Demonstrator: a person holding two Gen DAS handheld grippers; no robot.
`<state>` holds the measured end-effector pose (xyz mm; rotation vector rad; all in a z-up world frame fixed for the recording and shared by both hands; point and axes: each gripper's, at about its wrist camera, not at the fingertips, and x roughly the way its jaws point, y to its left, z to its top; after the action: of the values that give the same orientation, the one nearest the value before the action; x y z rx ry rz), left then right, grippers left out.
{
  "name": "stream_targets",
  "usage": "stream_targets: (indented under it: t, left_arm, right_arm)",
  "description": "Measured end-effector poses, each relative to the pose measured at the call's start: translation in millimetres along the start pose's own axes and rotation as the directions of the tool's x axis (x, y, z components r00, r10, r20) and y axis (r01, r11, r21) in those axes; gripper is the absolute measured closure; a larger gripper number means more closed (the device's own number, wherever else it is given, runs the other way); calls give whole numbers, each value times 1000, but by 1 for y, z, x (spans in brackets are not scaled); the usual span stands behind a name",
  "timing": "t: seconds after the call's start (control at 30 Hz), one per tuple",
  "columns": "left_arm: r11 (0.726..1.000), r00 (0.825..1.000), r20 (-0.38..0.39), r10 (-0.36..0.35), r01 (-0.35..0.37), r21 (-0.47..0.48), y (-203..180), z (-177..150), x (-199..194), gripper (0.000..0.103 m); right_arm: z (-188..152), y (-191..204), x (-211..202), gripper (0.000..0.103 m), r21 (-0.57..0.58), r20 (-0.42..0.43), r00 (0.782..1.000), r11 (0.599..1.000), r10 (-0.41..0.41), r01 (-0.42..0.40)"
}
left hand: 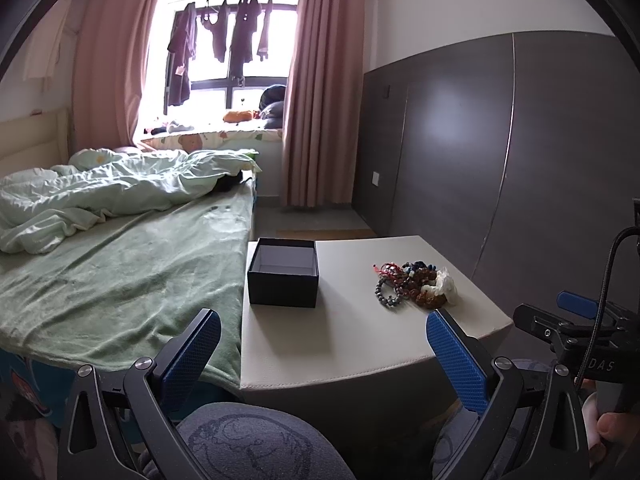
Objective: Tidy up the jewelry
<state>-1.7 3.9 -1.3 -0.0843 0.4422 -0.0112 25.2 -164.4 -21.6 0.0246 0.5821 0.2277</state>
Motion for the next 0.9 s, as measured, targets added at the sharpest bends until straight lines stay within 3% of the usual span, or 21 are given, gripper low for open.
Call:
stream_targets:
  t: [0.9]
  left_arm:
    - [1000, 1000, -5, -8, 8, -14, 3, 2, 1, 0]
  right_arm:
    - [-2, -8, 2, 0, 16, -1, 1000, 1000, 0, 0]
